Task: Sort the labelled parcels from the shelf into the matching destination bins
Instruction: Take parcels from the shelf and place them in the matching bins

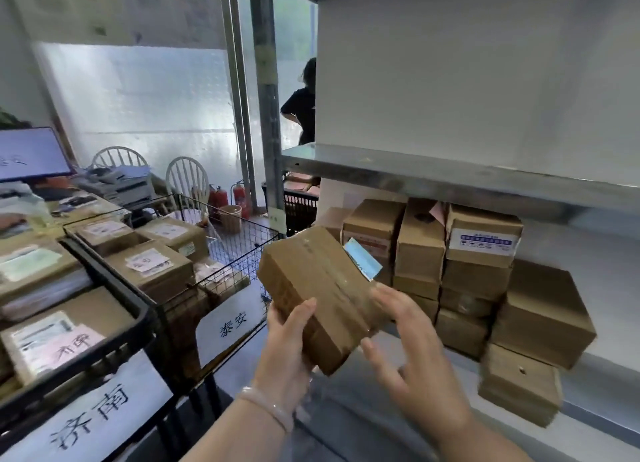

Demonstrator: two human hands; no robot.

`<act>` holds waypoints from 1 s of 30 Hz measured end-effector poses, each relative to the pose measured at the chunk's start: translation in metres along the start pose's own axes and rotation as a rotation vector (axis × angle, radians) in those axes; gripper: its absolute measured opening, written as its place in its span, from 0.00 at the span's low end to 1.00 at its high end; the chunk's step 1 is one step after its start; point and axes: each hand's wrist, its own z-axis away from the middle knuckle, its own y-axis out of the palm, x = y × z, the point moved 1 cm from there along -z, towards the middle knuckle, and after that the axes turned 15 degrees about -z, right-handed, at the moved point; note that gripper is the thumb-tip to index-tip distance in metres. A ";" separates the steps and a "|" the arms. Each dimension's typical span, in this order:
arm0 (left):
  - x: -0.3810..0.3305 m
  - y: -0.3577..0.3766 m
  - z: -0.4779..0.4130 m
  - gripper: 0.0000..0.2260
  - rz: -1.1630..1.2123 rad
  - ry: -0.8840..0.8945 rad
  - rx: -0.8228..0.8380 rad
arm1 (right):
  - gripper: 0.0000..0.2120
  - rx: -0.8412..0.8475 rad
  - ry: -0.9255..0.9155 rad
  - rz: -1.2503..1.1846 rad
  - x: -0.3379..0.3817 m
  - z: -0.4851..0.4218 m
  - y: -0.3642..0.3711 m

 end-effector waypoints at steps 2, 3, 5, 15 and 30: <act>-0.008 -0.021 0.003 0.37 0.034 -0.013 0.046 | 0.35 -0.079 0.185 -0.146 0.002 -0.020 0.011; -0.012 -0.030 0.005 0.35 0.041 -0.017 0.068 | 0.39 -0.063 0.328 -0.261 0.003 -0.030 0.018; -0.019 -0.047 0.009 0.32 0.041 -0.029 0.089 | 0.38 0.004 0.491 -0.477 0.002 -0.048 0.031; -0.049 -0.131 0.022 0.36 -0.160 -0.041 -0.142 | 0.29 0.127 -0.104 0.052 0.012 -0.055 0.104; -0.102 -0.188 -0.011 0.43 -0.460 0.062 -0.212 | 0.25 0.078 -0.314 0.038 0.002 -0.126 0.160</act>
